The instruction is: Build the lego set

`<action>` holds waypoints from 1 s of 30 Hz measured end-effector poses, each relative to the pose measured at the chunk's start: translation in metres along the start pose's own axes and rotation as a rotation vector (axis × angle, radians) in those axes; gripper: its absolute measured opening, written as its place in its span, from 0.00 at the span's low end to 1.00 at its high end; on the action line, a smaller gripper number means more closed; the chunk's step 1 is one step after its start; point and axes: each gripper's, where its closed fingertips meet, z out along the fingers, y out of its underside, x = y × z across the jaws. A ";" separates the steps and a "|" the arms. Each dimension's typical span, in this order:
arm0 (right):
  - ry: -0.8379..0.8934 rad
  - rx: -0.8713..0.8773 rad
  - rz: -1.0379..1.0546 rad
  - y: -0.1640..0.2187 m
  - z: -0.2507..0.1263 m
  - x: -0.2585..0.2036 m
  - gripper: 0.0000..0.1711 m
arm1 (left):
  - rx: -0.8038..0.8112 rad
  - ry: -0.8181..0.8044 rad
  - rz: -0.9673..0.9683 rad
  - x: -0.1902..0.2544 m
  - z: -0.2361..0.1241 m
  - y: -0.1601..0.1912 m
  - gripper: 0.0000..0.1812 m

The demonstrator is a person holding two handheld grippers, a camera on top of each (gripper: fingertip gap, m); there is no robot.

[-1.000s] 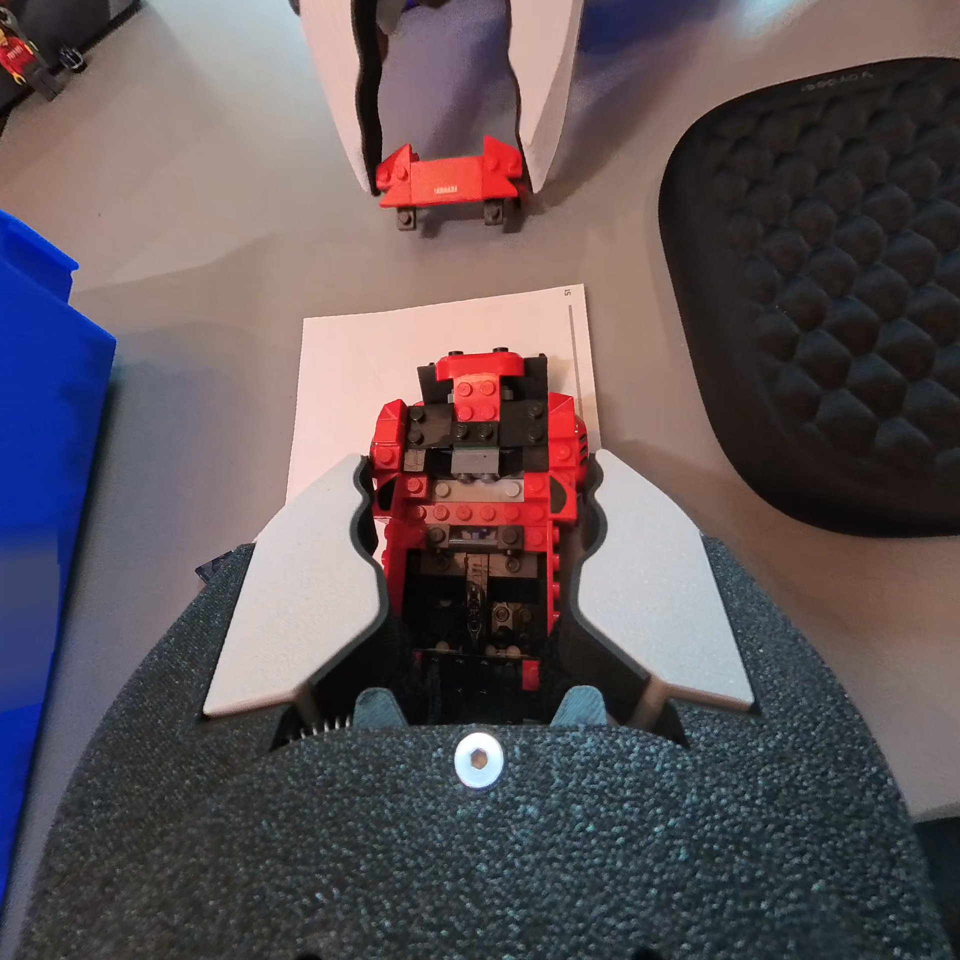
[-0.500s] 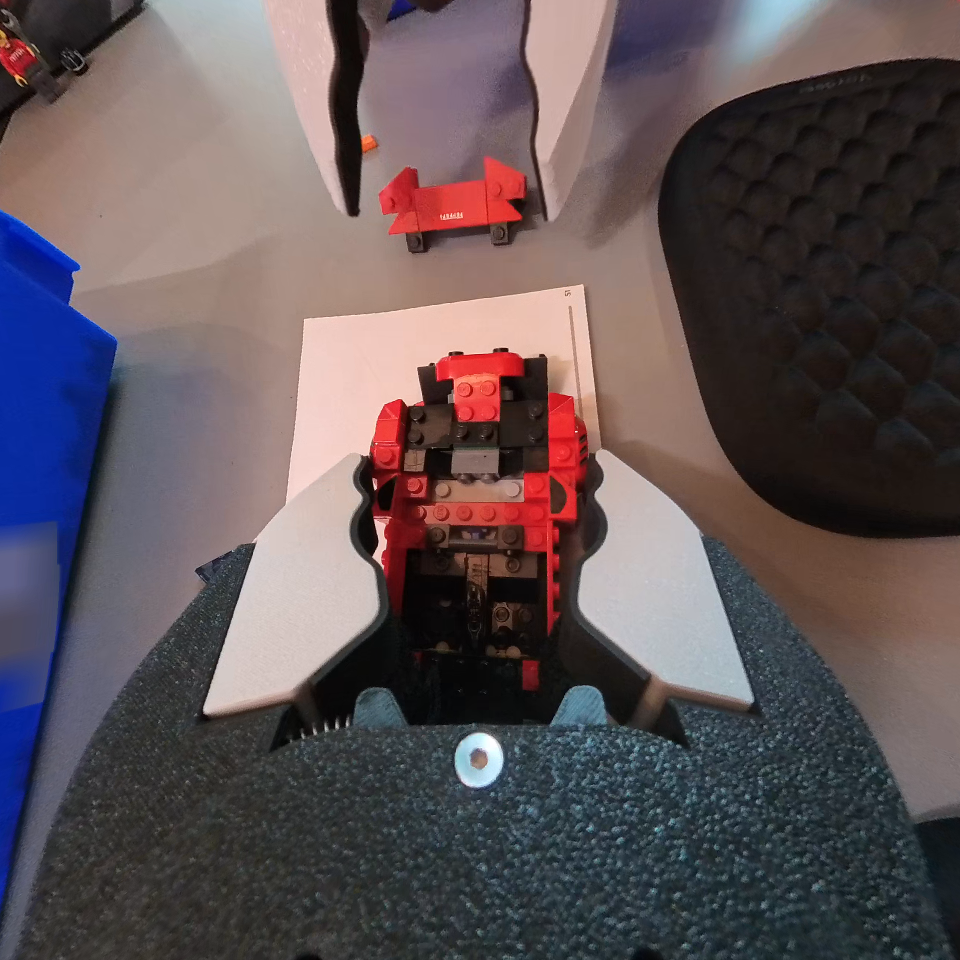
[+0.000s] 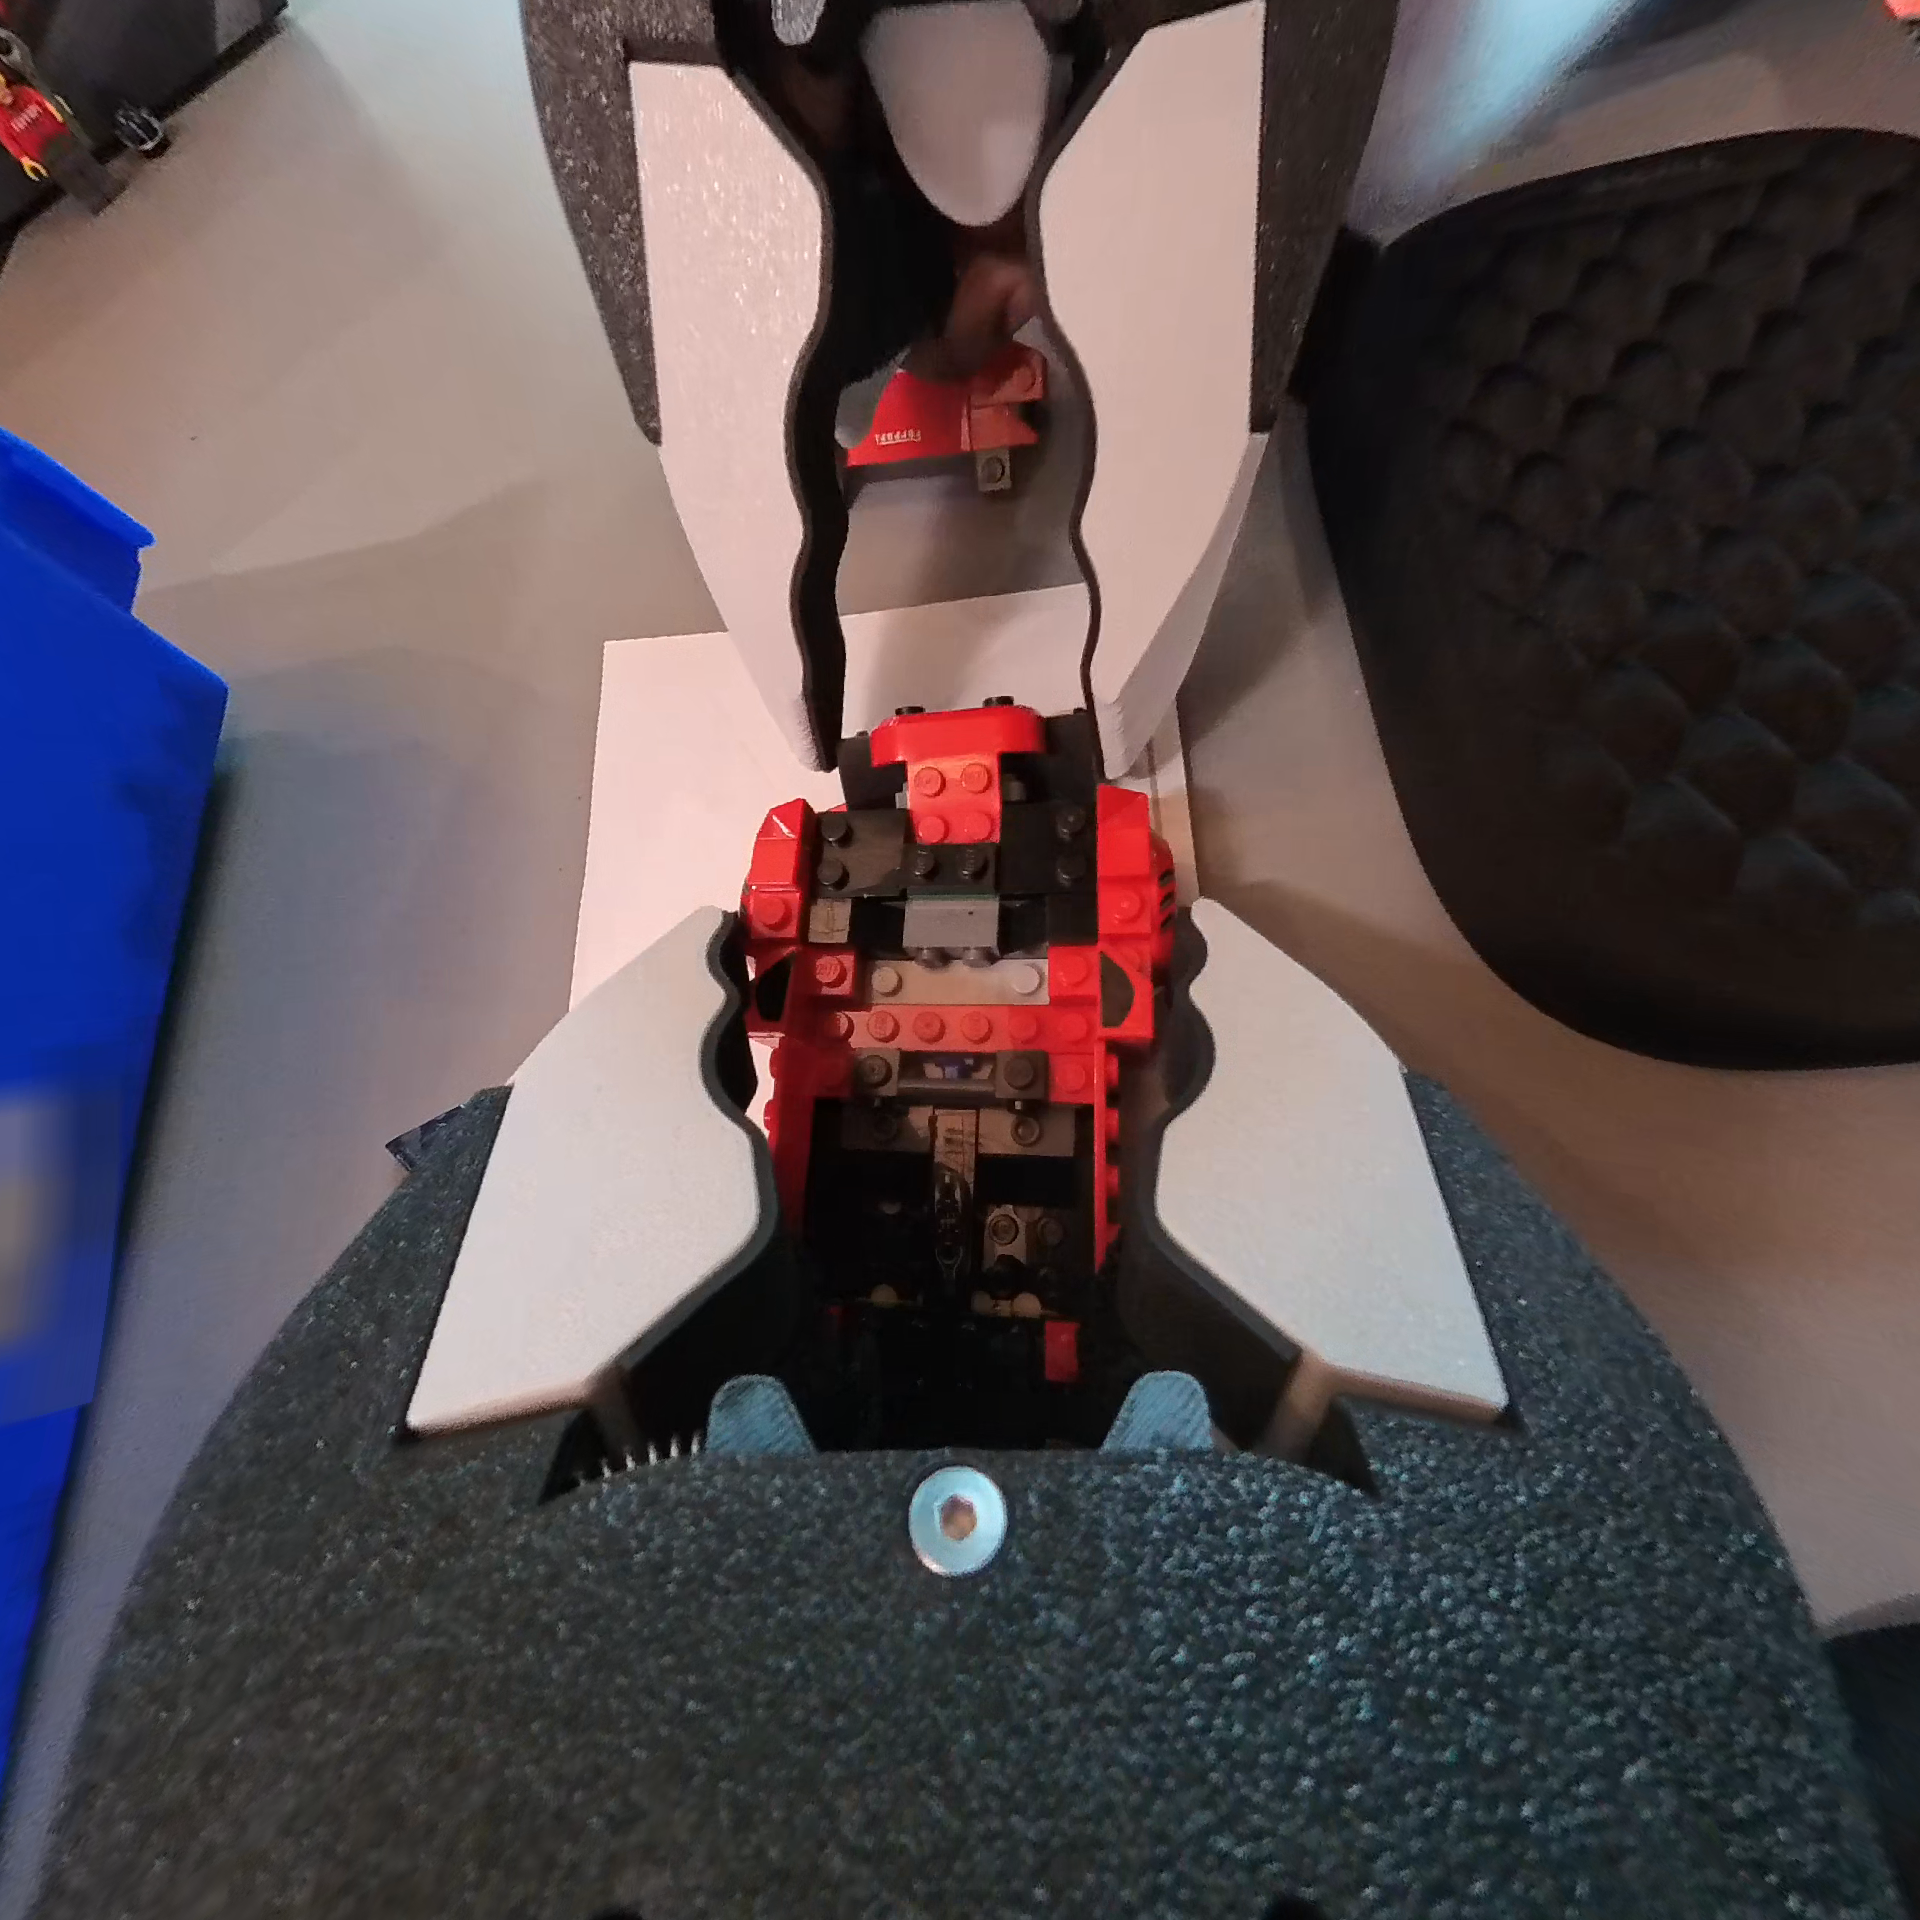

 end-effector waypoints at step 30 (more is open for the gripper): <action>0.026 0.385 0.053 -0.037 -0.039 0.009 0.29 | 0.319 0.053 -0.129 -0.010 -0.034 -0.034 0.42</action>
